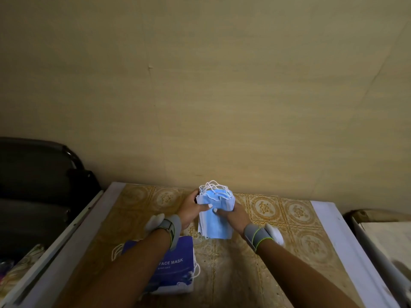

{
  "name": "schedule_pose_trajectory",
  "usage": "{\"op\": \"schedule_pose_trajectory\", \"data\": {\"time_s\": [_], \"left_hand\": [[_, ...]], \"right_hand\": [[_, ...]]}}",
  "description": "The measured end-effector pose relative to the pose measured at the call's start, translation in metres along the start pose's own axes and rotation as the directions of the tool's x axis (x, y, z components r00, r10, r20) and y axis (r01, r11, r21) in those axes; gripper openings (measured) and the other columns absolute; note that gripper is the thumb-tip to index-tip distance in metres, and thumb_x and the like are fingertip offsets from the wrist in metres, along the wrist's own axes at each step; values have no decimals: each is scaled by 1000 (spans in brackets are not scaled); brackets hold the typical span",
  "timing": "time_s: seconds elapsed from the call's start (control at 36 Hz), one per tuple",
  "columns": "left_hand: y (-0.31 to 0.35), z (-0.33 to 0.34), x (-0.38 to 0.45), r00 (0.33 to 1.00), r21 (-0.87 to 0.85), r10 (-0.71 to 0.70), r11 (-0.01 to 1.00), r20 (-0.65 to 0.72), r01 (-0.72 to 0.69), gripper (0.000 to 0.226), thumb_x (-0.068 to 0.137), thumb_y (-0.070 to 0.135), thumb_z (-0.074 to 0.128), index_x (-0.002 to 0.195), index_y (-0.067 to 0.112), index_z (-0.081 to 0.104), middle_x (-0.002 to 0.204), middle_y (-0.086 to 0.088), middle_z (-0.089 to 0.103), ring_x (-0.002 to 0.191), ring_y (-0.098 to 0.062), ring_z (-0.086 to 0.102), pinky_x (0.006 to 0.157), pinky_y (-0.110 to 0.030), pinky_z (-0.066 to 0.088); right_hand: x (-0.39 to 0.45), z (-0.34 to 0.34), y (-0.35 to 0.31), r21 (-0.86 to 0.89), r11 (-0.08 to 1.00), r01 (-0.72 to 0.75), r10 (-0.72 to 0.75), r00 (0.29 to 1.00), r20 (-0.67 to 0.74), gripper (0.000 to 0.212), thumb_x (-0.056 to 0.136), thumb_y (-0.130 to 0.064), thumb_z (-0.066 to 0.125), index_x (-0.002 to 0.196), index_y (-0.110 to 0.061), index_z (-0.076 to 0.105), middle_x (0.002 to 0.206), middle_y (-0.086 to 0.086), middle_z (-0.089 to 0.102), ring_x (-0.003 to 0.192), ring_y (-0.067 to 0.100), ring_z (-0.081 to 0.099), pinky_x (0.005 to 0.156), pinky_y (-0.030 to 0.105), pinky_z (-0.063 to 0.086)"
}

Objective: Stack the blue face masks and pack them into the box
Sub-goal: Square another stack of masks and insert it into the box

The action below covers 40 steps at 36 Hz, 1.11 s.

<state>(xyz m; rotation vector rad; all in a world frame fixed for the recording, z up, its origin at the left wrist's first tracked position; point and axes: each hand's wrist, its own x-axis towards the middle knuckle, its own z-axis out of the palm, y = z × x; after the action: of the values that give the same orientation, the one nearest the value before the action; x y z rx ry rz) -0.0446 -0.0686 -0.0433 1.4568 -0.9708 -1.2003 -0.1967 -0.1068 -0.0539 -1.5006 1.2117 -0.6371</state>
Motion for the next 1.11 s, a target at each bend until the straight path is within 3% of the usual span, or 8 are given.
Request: {"op": "schedule_pose_trajectory", "data": {"time_s": [0.08, 0.31, 0.44, 0.58, 0.69, 0.81, 1.0, 1.11], "left_hand": [[1, -1, -1, 1000, -6, 21, 1000, -6, -21, 36, 81, -10, 62, 109, 11, 54, 110, -9, 61, 102, -22, 57, 85, -30, 49], [-7, 1, -7, 995, 100, -22, 995, 99, 12, 33, 76, 2, 70, 100, 5, 47, 104, -16, 58, 98, -23, 55, 87, -37, 45], [-1, -1, -5, 998, -41, -19, 999, 60, 21, 29, 83, -5, 62, 105, 10, 52, 101, -12, 63, 86, -20, 62, 79, -31, 53], [9, -7, -7, 999, -210, -48, 977, -21, 43, 27, 87, 0, 59, 107, 15, 52, 93, 1, 64, 82, -15, 63, 74, -31, 53], [10, -15, -8, 998, -109, -59, 992, -30, 55, 35, 83, 1, 65, 110, 12, 47, 90, 2, 62, 77, -13, 62, 59, -24, 56], [13, -22, -9, 1000, 37, -12, 999, 4, 12, 63, 67, 17, 80, 117, 16, 42, 104, -1, 60, 95, -21, 61, 74, -34, 55], [32, -28, -15, 985, 192, -102, 979, 140, 75, 9, 85, 10, 66, 90, 16, 62, 85, -5, 67, 71, -21, 62, 57, -25, 56], [30, -30, -15, 995, 47, -88, 995, 52, 85, 10, 86, 8, 63, 96, 9, 62, 87, -12, 66, 63, -22, 61, 57, -28, 55]], "right_hand": [[0, -2, -1, 25, 1000, 15, -15, 1000, 16, 41, 80, -13, 71, 119, -12, 58, 119, 10, 62, 109, 25, 57, 95, 40, 48], [-4, -4, 13, -387, 922, 27, 58, 977, 207, 42, 86, -13, 63, 125, 0, 54, 130, 21, 56, 120, 35, 52, 101, 37, 43], [-2, -14, 13, -145, 983, -115, 130, 986, 102, 37, 80, -8, 70, 114, 4, 63, 123, 22, 61, 100, 24, 58, 93, 37, 48], [-3, -26, 5, -71, 986, -150, 160, 970, 182, 30, 77, -14, 73, 106, -7, 66, 105, 10, 65, 95, 26, 60, 89, 38, 51], [-4, -36, 5, -121, 985, -122, 141, 976, 168, 32, 77, -9, 73, 108, -2, 68, 102, 11, 66, 93, 26, 61, 83, 34, 53], [-8, -41, -1, -129, 987, -91, 117, 970, 214, 24, 79, -1, 68, 103, -3, 66, 101, 12, 64, 78, 20, 62, 55, 11, 53], [-2, -45, -15, -221, 974, -38, 78, 982, 172, 22, 75, -7, 74, 91, -12, 59, 98, 11, 62, 89, 25, 60, 79, 34, 53], [-1, -44, -17, -79, 996, -51, 55, 998, 44, 35, 73, -11, 77, 98, -12, 52, 98, 13, 59, 83, 26, 58, 54, 22, 50]]}}
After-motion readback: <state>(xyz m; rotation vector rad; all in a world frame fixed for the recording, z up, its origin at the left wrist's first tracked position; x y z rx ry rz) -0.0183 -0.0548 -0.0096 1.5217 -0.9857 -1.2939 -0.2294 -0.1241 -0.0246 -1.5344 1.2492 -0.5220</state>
